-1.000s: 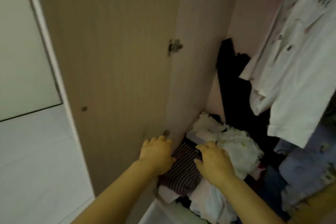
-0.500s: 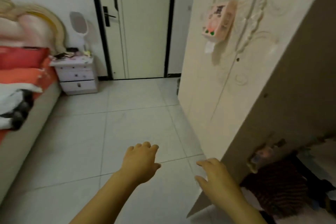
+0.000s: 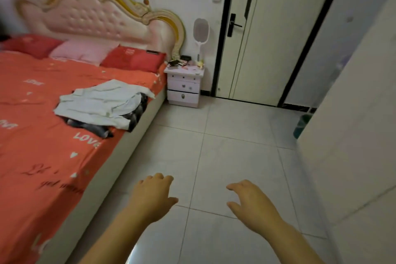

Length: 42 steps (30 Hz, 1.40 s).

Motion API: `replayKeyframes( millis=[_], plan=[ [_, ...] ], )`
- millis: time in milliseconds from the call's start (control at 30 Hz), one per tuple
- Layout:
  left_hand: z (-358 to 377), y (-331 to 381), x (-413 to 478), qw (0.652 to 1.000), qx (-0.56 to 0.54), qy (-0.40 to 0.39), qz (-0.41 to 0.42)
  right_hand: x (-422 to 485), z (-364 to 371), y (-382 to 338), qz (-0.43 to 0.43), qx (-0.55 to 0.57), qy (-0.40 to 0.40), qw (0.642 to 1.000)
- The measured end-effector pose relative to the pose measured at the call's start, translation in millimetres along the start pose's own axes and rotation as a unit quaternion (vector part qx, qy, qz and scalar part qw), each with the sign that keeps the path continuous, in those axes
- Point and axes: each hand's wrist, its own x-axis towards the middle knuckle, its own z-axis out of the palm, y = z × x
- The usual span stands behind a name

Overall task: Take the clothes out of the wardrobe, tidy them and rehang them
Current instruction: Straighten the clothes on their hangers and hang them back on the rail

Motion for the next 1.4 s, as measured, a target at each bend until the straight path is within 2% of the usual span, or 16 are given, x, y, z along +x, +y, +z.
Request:
replayKeyframes(
  millis=[300,600,933,1233,1400],
  plan=[
    [-4.6,-89.9,77.5,0.992,-0.035,0.006,-0.123,164.5,-4.9,-64.3,-0.123,-0.05,-0.048,0.99],
    [-56.2,-147.8,191.6,0.968,-0.061,0.022,-0.242,346.6,-48.6,-119.9,-0.239,-0.078,-0.081,0.964],
    [-86.8,-241.0,317.0,0.956,-0.083,0.023,-0.282,517.4,-44.9,-195.9,-0.286,-0.093,-0.116,0.946],
    [-115.0,-399.2,448.7,0.94,-0.142,0.011,-0.309,701.6,-35.9,-316.8,-0.295,-0.139,-0.14,0.935],
    [-149.1,-474.9,496.7,0.938,-0.131,0.005,-0.32,779.7,-35.3,-387.8,-0.318,-0.143,-0.157,0.924]
  ],
)
